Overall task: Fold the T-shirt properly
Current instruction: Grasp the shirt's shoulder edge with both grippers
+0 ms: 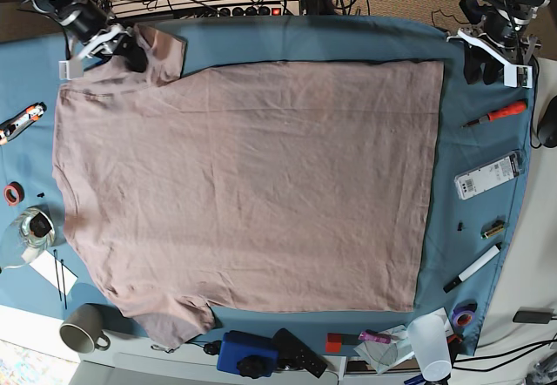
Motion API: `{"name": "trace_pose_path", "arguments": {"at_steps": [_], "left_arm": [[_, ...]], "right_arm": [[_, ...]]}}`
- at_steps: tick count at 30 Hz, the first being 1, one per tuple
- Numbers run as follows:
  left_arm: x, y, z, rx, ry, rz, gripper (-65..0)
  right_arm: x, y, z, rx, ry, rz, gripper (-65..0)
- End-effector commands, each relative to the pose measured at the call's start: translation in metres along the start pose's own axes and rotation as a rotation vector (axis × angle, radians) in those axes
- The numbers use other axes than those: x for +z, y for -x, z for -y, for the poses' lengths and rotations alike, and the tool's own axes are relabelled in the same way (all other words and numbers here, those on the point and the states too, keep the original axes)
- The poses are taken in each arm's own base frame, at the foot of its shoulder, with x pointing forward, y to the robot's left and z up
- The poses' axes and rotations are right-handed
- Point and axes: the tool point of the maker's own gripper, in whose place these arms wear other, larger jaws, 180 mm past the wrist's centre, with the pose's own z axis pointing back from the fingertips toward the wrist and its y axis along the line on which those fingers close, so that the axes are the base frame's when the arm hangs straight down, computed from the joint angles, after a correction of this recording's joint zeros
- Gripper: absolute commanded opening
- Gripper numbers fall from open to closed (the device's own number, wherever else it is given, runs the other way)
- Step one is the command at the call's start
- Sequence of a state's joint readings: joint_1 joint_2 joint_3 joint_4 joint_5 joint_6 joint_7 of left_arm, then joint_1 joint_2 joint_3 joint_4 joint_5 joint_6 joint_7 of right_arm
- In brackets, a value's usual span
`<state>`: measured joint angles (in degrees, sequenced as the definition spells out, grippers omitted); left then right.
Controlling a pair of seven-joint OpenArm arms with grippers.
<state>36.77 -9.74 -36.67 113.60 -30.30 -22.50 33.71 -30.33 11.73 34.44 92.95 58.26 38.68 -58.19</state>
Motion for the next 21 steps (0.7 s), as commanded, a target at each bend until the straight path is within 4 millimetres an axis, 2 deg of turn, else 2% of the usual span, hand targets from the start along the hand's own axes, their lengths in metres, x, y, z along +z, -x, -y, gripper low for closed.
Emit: {"name": "trace_pose_path", "arguments": {"at_steps": [1, 8, 14, 21], "left_arm": [[0.002, -0.015, 0.003, 0.008, 0.020, 0.059, -42.8], [-0.007, -0.025, 0.018, 0.105, 0.102, 0.079, -42.8], [-0.010, 0.000, 0.042, 0.205, 0.238, 0.018, -42.8], [-0.025, 0.026, 0.037, 0.290, 0.227, -0.035, -42.8]], "right_arm": [[0.003, 0.030, 0.012, 0.008, 0.061, -0.144, -37.1], [0.004, 0.030, 0.012, 0.008, 0.061, -0.147, -37.1], [0.004, 0.030, 0.012, 0.010, 0.062, -0.147, -37.1], [0.004, 0.030, 0.013, 0.010, 0.062, -0.150, -37.1]]}}
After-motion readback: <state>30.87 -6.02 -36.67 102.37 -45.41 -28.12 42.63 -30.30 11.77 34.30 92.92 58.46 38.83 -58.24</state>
